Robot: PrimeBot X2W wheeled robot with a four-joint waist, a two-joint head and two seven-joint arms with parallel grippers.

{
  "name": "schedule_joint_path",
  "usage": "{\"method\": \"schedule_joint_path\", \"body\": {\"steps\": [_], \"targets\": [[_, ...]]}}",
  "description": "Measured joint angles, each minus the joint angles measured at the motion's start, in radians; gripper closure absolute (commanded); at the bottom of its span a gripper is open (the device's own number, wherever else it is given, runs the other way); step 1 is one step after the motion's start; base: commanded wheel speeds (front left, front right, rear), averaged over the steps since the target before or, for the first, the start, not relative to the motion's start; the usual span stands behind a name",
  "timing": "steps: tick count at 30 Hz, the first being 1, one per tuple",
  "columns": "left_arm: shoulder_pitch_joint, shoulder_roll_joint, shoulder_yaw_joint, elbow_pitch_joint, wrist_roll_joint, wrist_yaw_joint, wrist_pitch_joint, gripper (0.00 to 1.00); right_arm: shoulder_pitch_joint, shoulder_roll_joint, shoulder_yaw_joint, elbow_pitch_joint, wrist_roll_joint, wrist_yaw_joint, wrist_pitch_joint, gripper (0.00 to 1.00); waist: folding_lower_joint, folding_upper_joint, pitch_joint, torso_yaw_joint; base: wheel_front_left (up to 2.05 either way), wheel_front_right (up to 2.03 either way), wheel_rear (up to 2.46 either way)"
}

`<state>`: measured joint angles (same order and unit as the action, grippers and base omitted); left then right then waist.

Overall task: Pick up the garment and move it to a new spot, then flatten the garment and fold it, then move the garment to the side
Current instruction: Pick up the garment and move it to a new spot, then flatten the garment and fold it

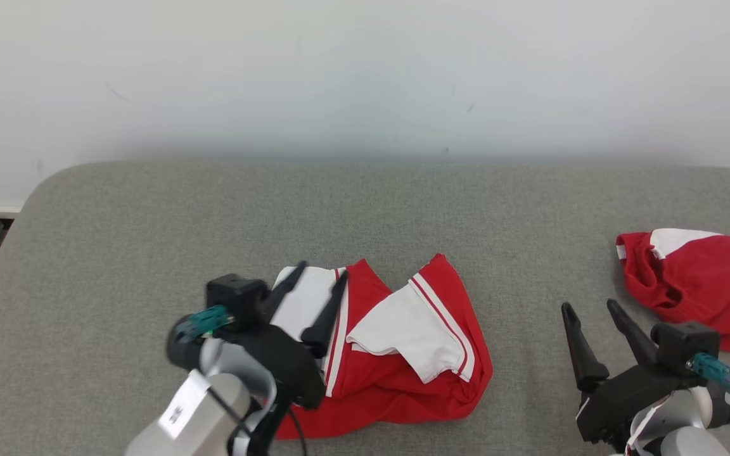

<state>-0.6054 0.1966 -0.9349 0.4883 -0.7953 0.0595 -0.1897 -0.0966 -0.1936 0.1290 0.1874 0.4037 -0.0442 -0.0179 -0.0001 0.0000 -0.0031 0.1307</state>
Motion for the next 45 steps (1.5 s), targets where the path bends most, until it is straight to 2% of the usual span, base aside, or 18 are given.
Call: {"method": "schedule_joint_path", "body": {"steps": [4, 19, 26, 29, 37, 45], "targets": [[0.029, 0.054, 0.04, -0.031, 0.031, 0.038, -0.052, 0.0, 0.012, 0.0, 0.013, -0.003, 0.001, 0.011, 0.0, 0.0, -0.0001, 0.0, -0.017, 0.006, 0.0, 0.0, 0.0], [0.206, 0.192, 0.234, -0.143, 0.049, 0.065, -0.062, 0.0, 0.011, 0.006, 0.019, -0.026, 0.015, 0.024, 0.001, 0.0, 0.0, 0.0, -0.033, 0.033, 0.0, 0.0, 0.0], [0.337, 0.181, 0.43, -0.209, 0.106, 0.065, -0.062, 0.0, 0.046, 0.007, 0.013, -0.049, 0.021, 0.026, 0.001, 0.0, 0.0, 0.0, -0.028, 0.055, 0.0, 0.0, 0.0], [0.396, 0.17, 0.506, -0.221, 0.174, 0.065, -0.062, 0.0, 0.047, 0.016, 0.025, -0.061, 0.028, 0.027, 0.004, 0.0, 0.0, 0.0, -0.023, 0.074, 0.0, 0.0, 0.0], [0.441, 0.161, 0.574, -0.26, 0.294, 0.065, -0.062, 0.0, 0.029, 0.033, 0.071, -0.058, 0.029, 0.038, 0.04, 0.0, 0.0001, 0.0001, -0.014, 0.11, 0.0, 0.0, 0.0], [0.483, 0.132, 0.639, -0.286, 0.397, 0.065, -0.062, 0.0, -0.053, 0.033, 0.148, -0.043, 0.025, 0.083, 0.129, 0.0, 0.0001, 0.0001, -0.004, 0.134, 0.0, 0.0, 0.0]]}}
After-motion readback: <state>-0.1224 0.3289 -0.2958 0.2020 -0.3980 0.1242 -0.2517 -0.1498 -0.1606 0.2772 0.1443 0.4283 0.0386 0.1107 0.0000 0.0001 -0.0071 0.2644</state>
